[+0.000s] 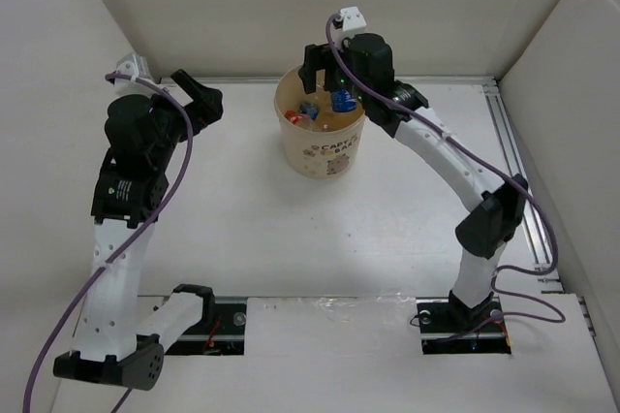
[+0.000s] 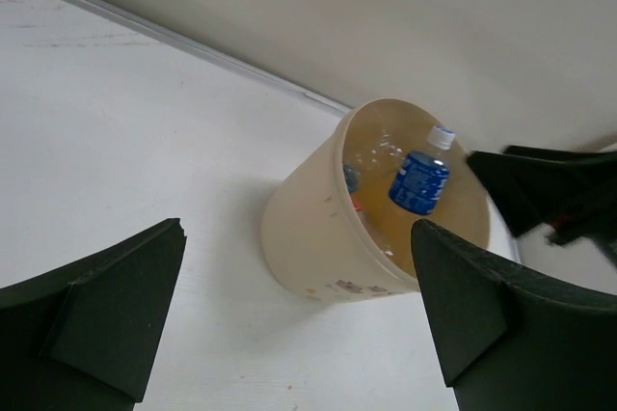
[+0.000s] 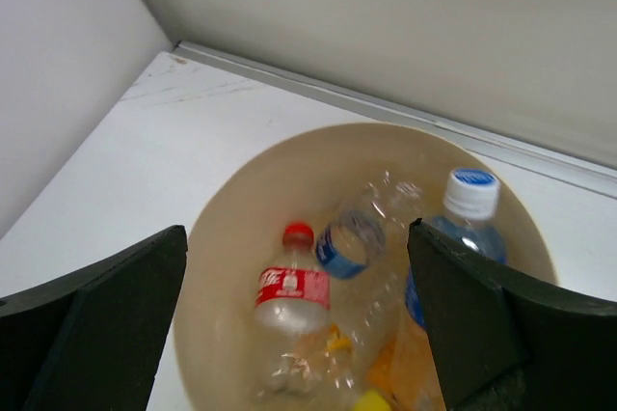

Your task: Put the plastic bottles in the bin

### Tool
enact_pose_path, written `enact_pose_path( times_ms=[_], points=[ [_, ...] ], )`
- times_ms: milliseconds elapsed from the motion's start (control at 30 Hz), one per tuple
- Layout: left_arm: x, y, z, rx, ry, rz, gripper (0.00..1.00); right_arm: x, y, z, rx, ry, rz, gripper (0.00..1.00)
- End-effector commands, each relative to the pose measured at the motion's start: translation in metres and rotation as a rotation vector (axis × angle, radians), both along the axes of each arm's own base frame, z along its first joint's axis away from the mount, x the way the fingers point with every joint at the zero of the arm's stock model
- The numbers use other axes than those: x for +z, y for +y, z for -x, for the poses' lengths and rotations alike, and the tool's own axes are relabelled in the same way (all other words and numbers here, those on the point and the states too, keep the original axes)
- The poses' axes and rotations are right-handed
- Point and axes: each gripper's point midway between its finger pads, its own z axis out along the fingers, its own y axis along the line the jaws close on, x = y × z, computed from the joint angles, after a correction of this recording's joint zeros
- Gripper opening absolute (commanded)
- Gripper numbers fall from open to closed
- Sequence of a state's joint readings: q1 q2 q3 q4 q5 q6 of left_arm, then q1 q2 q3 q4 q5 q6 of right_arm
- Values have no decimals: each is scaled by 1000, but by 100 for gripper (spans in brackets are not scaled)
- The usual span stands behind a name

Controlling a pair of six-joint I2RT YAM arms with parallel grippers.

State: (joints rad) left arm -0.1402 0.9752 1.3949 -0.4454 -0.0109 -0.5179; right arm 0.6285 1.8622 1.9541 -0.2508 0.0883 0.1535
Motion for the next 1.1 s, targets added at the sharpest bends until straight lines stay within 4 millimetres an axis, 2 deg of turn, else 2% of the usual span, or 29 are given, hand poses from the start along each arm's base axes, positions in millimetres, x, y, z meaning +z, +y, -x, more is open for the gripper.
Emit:
enact_pose_path(
  times_ms=[0,33,67,100,133,167,200,267,333,367,400,433,467,500,533,567,600,633,733,867,1067],
  points=[
    [5,9,-10,22,-15,-107,100,77,-45,45,-180,-126,-9,100],
    [2,13,-10,38,-5,-124,100,80,-63,59,-208,-109,13,100],
    [4,21,-9,77,-5,-139,100,80,-71,69,-227,-97,29,100],
    [7,25,-7,99,-13,-141,100,80,-89,74,-289,-89,50,100],
    [10,29,-4,119,-21,-142,100,61,-91,87,-291,-41,97,100],
    [15,32,2,133,-40,-140,100,73,-106,105,-312,-48,76,100],
    [19,35,6,143,-52,-148,100,69,-115,114,-331,-35,84,100],
    [25,40,13,171,-73,-147,100,59,-134,142,-337,-6,96,100],
    [34,47,28,196,-104,-153,100,54,-151,159,-368,7,88,100],
    [34,50,32,211,-109,-153,100,38,-161,167,-380,37,117,100],
    [39,54,44,225,-136,-147,100,48,-177,183,-383,20,78,100],
    [34,54,48,225,-134,-148,100,47,-185,192,-383,19,77,100],
    [34,54,54,227,-144,-136,100,47,-192,200,-387,27,54,100],
    [36,55,59,228,-162,-131,100,45,-208,215,-387,24,49,100],
    [41,55,71,221,-191,-112,100,44,-215,222,-389,26,38,100],
    [40,55,74,221,-196,-111,100,44,-222,229,-389,23,34,100],
    [38,55,78,221,-189,-102,100,36,-229,236,-389,35,52,100],
    [34,56,83,221,-178,-105,100,44,-241,248,-390,17,11,100],
    [33,55,89,211,-167,-107,100,42,-259,266,-390,3,-10,100],
    [29,52,96,185,-158,-108,100,36,-276,279,-412,-3,-15,100],
    [12,48,94,165,-119,-107,100,33,-282,282,-422,0,-6,100]
  ],
)
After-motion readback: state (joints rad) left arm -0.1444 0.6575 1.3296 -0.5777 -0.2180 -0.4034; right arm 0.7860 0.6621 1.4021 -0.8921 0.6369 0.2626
